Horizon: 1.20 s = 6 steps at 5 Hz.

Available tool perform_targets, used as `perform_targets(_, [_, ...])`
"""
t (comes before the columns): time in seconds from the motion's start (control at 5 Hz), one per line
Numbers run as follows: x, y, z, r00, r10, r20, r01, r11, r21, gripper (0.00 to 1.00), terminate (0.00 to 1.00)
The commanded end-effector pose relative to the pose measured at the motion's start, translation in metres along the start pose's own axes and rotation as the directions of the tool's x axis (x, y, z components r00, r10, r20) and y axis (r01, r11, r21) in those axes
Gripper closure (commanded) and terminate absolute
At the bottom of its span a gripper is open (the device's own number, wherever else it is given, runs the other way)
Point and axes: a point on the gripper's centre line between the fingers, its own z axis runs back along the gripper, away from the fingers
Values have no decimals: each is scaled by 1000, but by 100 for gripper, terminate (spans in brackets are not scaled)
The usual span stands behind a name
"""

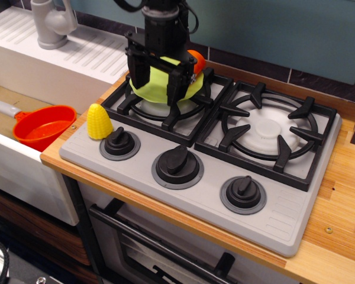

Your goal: End effector transition from object to object

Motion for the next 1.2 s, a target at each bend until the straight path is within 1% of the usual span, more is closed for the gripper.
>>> perform_targets(0.0, [-6, 3, 31, 997, -17, 75, 15, 999, 28, 0, 0])
perform_targets(0.2, [5, 10, 50, 994, -51, 98, 48, 998, 34, 0, 0])
perform_targets(0.4, [-3, 26, 50, 987, -92, 135, 87, 995, 39, 0, 0])
perform_targets(0.6, [-8, 41, 52, 980, -116, 159, 107, 992, 59, 0, 0])
perform_targets(0.8, [-15, 51, 49, 979, -111, 170, 101, 993, 65, 0, 0])
perform_targets(1.0, [-27, 59, 35, 978, -108, 177, 95, 992, 78, 0, 0])
